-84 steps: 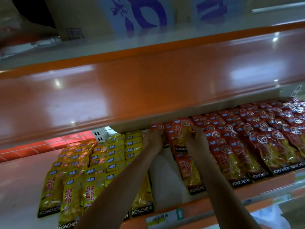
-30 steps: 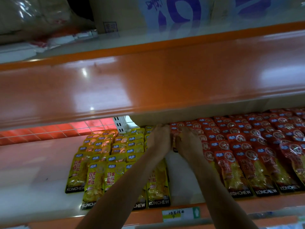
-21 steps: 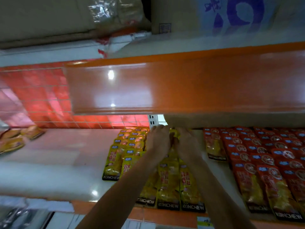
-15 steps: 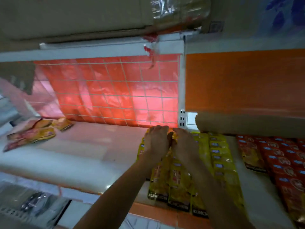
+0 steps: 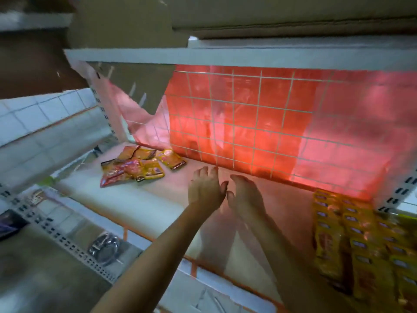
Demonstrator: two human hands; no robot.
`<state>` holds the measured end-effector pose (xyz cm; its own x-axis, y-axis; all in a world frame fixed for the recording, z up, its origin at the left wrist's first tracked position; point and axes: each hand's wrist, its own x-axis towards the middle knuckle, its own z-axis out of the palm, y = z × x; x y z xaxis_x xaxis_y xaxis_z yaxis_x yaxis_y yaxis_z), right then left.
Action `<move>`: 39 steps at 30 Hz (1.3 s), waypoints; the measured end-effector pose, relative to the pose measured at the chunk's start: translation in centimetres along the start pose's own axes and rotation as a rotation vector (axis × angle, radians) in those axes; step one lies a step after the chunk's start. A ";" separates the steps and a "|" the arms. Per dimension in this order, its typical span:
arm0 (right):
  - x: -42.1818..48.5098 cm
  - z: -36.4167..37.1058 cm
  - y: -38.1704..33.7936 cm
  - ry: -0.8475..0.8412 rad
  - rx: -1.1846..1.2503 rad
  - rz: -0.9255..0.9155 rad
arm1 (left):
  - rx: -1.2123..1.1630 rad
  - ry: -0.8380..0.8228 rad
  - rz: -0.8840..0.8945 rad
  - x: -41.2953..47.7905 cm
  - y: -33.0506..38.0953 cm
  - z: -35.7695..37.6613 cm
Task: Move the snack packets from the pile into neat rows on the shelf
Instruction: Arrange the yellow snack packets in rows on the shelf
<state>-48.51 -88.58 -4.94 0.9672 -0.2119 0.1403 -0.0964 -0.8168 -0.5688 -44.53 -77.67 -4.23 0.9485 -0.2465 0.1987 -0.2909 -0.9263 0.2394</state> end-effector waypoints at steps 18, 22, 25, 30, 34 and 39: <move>13.5 12.9 -12.4 -0.207 -0.130 -0.213 | 0.154 -0.025 -0.421 8.3 -18.8 -0.4; 14.5 14.8 -12.2 -0.222 -0.148 -0.198 | 0.225 -0.037 -0.443 9.1 -19.0 0.1; 14.7 15.3 -12.0 -0.178 -0.269 -0.153 | 0.191 -0.023 -0.446 9.2 -18.7 0.1; 13.6 15.1 -11.6 -0.179 -0.378 -0.147 | -0.070 -0.093 -0.541 9.2 -18.8 -0.8; 12.4 12.9 -11.5 -0.233 -0.255 -0.067 | -0.369 -0.047 -0.522 7.9 -17.7 0.1; 8.8 9.7 -9.0 -0.138 0.280 0.172 | -0.797 -0.063 -0.475 5.5 -14.6 1.2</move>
<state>-36.86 -77.92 -6.48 0.9669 -0.2433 -0.0767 -0.2107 -0.5924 -0.7776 -34.94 -65.84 -7.81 0.9885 0.0717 -0.1334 0.1515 -0.4706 0.8693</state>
